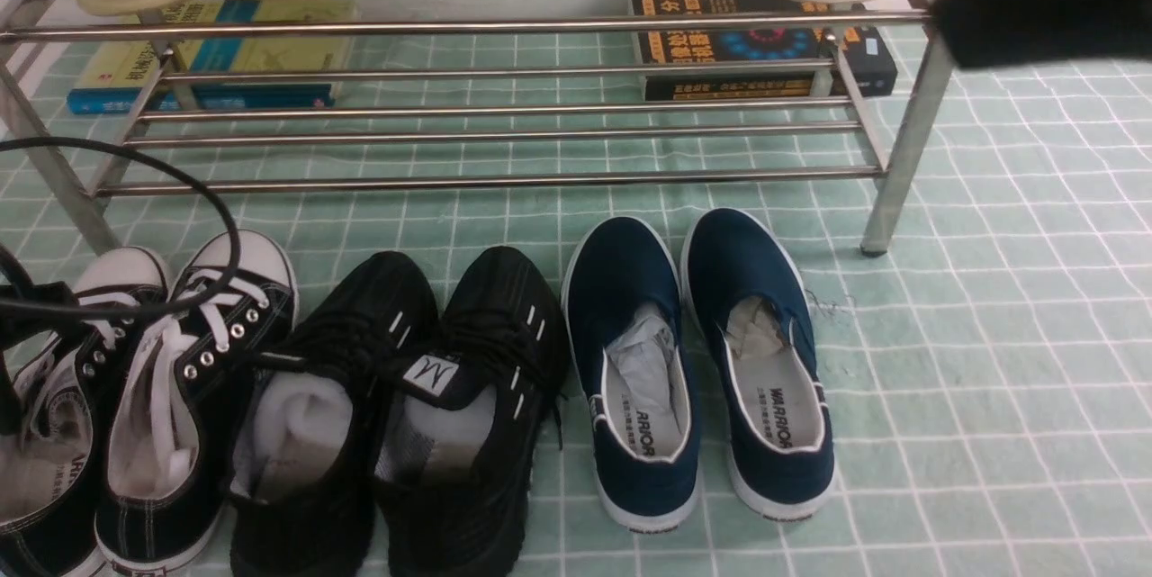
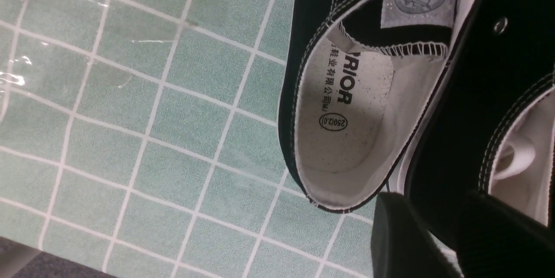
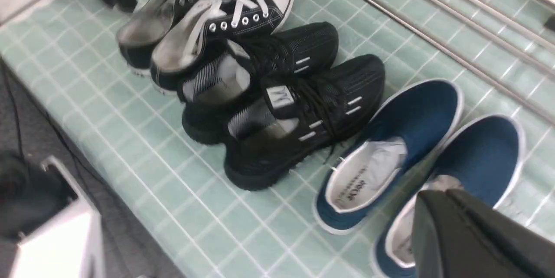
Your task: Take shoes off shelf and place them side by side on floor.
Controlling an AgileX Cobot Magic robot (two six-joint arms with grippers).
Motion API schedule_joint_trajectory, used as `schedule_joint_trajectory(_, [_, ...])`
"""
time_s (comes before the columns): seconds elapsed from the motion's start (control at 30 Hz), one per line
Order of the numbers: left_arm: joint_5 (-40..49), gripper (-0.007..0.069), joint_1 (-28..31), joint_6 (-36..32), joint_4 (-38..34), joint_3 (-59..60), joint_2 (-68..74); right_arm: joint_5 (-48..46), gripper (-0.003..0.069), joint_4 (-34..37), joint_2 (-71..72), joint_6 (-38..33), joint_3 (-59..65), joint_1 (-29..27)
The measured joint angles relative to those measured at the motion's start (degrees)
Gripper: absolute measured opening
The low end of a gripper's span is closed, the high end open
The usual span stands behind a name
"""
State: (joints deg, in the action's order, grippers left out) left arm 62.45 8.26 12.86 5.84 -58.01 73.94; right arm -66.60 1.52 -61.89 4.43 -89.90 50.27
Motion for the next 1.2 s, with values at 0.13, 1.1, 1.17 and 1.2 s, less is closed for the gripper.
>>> schedule_joint_trajectory(0.13, [0.0,0.0213,0.0,-0.8,0.0,0.0,0.0,17.4,-0.0015,2.3,14.8,-6.6,19.7,0.0])
schedule_joint_trajectory(1.1, [-1.7,0.0001,0.0,-2.2,6.6,0.0,0.0,56.9,-0.0005,4.9,32.1,-11.6,55.2,0.0])
schedule_joint_trajectory(1.17, [-1.7,0.0001,0.0,-2.2,6.8,0.0,0.0,56.9,-0.0003,4.9,32.1,-11.6,55.2,0.0])
schedule_joint_trajectory(1.2, [-1.7,0.0001,0.0,-2.2,7.0,0.0,0.0,56.9,-0.0003,4.9,32.1,-11.6,55.2,0.0])
